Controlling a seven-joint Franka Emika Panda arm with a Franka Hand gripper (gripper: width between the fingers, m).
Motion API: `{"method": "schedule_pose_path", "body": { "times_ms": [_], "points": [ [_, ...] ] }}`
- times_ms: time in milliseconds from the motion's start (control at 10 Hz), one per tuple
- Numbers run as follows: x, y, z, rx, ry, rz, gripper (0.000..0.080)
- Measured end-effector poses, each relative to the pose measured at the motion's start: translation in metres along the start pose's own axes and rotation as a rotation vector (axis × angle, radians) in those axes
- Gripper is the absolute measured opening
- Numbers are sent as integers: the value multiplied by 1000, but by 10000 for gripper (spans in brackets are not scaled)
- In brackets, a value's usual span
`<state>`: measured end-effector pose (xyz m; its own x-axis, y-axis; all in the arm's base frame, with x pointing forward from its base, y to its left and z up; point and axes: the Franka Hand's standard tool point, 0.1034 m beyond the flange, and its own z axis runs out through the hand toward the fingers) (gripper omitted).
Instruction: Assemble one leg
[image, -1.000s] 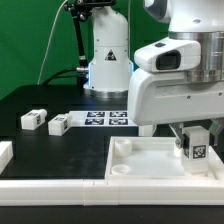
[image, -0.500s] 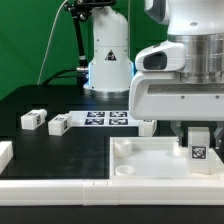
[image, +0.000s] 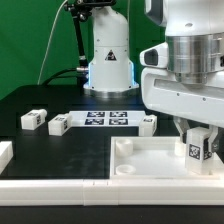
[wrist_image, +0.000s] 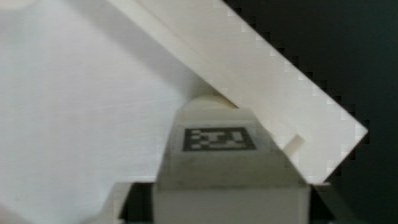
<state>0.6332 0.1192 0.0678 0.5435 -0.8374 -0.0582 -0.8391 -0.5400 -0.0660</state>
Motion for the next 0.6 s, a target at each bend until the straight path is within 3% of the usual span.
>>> {"method": "schedule_pose_path", "body": {
  "times_ms": [200, 500, 600],
  "points": [
    [1, -1, 0, 21, -12, 219, 291],
    [-1, -1, 1, 15, -15, 233, 297],
    [-3, -2, -1, -10, -31, 162, 520]
  ]
}}
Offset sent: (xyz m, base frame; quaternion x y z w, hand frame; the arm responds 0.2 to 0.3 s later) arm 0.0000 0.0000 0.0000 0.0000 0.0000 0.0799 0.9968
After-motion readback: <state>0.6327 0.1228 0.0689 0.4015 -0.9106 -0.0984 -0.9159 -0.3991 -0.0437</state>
